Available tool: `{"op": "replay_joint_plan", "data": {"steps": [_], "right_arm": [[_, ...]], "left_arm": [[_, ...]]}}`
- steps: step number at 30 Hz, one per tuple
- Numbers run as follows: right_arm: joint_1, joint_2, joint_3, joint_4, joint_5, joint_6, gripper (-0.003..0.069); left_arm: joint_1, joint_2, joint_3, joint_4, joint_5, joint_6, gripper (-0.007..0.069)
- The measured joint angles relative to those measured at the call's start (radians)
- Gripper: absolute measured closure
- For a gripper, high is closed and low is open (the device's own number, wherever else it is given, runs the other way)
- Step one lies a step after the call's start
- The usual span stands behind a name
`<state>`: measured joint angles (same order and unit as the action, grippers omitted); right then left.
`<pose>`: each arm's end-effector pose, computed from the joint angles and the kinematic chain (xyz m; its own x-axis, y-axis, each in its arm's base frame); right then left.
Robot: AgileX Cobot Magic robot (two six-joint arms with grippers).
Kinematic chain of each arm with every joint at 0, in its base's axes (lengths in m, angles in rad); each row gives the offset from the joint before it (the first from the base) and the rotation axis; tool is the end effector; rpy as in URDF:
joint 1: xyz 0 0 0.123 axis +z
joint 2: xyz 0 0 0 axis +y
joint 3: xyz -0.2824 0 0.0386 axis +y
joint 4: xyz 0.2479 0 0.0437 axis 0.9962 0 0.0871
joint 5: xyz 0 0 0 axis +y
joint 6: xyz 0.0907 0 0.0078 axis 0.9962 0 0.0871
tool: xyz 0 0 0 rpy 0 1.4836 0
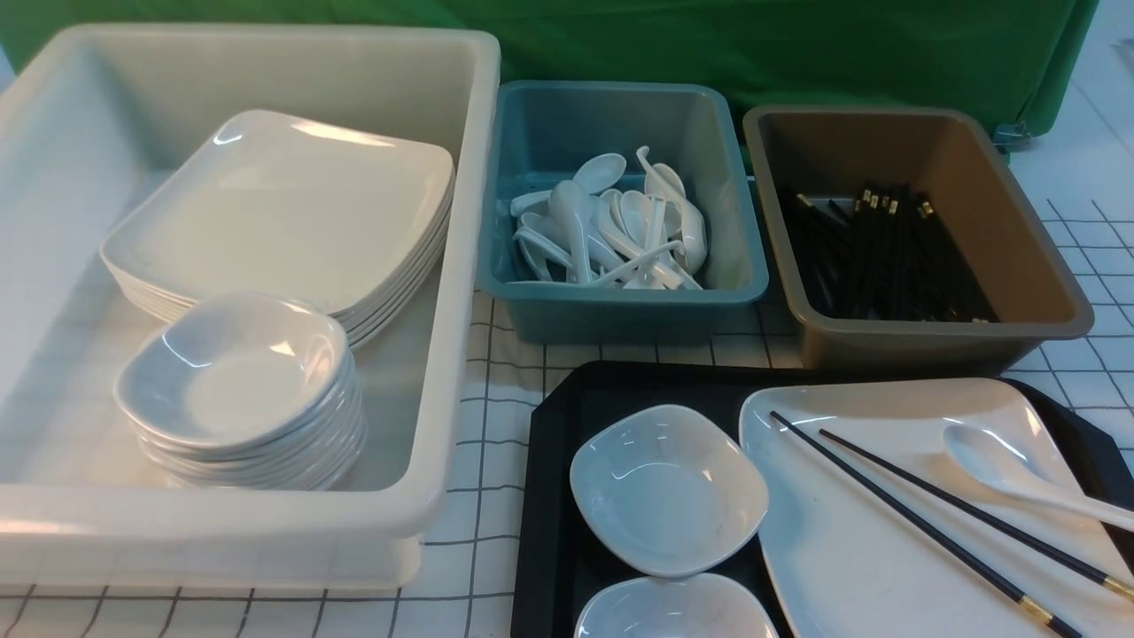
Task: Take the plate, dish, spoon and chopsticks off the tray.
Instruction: Use the right arm to grab a soup spoon from the plate
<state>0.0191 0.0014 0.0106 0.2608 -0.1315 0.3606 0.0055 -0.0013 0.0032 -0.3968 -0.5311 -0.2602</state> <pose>0.0553 -0.0020 0.2209 0.1717 0.5835 -0.7938 -0.1052 0.8120 0.5741 0.0401 0.0180 0.2534 0.5477 -0.5563 -0.6249 0.1747 0.8065 -0.5649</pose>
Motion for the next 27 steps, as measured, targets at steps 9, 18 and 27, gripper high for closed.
{"op": "replay_joint_plan", "data": {"steps": [9,18,27], "right_arm": [[0.004,0.0,0.0,0.011,-0.182,0.196,0.0419],[0.286,0.242,-0.536,-0.447,0.423,0.16,0.0636],[0.636,0.784,-0.911,-0.555,1.216,-0.049,0.0656]], "left_arm": [[0.0,0.076,-0.42,0.214,0.381,-0.107,0.062],[0.0,0.576,-0.936,0.195,1.228,0.205,0.062],[0.0,0.991,-0.974,-0.036,1.59,0.545,0.062]]}}
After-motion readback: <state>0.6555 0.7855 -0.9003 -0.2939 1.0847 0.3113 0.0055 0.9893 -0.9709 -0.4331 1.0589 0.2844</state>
